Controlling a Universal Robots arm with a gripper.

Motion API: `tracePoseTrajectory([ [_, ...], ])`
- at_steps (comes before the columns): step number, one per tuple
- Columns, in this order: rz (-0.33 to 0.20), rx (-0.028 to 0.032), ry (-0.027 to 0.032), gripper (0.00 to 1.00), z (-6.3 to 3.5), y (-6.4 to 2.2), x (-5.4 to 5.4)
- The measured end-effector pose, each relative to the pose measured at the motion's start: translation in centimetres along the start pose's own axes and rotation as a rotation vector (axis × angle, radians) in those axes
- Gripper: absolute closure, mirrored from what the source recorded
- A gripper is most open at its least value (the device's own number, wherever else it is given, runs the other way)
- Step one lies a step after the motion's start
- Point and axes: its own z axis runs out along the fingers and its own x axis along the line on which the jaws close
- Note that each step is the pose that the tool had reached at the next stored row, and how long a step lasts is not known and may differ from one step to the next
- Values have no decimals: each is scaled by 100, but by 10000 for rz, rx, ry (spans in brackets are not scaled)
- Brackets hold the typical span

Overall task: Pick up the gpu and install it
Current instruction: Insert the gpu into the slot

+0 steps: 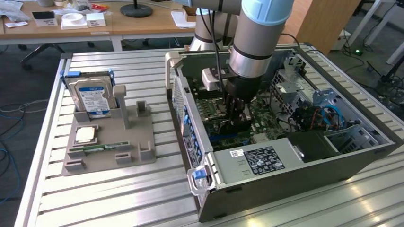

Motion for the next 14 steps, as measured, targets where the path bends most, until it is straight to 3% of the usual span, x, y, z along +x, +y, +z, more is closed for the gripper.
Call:
tracePoseTrajectory([
  [14, 7, 1, 36, 75, -6, -1, -1],
])
